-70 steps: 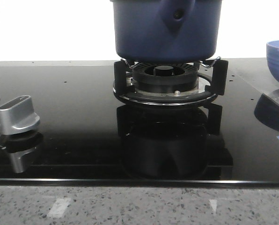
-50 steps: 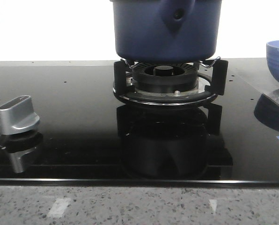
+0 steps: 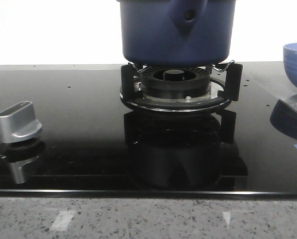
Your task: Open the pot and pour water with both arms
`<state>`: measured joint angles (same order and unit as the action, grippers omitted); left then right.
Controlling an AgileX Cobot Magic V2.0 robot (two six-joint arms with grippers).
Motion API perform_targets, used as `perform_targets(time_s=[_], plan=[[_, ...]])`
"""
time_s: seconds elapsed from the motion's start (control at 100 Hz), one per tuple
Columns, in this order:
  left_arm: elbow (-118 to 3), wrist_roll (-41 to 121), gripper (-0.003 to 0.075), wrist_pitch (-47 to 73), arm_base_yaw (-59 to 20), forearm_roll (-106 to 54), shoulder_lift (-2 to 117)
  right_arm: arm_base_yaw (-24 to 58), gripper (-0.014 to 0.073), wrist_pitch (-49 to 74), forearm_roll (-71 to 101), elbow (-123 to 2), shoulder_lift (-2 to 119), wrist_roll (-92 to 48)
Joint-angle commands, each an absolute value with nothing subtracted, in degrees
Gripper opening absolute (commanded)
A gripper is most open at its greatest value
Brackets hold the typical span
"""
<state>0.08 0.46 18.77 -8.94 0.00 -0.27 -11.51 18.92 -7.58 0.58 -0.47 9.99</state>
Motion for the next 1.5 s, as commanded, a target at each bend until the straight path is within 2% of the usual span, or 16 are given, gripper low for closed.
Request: perform_targets(time_s=[0.0, 0.49, 1.13, 1.25, 1.49], plan=[[1.9, 0.0, -0.0020, 15.8, -9.3, 0.0, -1.4, -11.8, -0.0074, 17.5, -7.7, 2.1, -1.7, 9.6], [1.9, 0.0, -0.0020, 15.8, -9.3, 0.0, -1.4, -11.8, -0.0074, 17.4, -9.2, 2.1, -1.7, 9.6], [1.9, 0.0, -0.0020, 15.4, -9.3, 0.9, -1.4, -11.8, -0.0074, -0.7, -9.2, 2.1, -1.7, 9.6], [1.9, 0.0, -0.0020, 12.1, -9.3, -3.4, -1.4, -11.8, -0.0074, -3.8, -6.9, 2.1, -1.7, 10.6], [1.9, 0.0, -0.0020, 0.0, -9.3, -21.5, -1.4, -11.8, -0.0074, -8.5, 11.0, 2.1, -1.7, 11.4]])
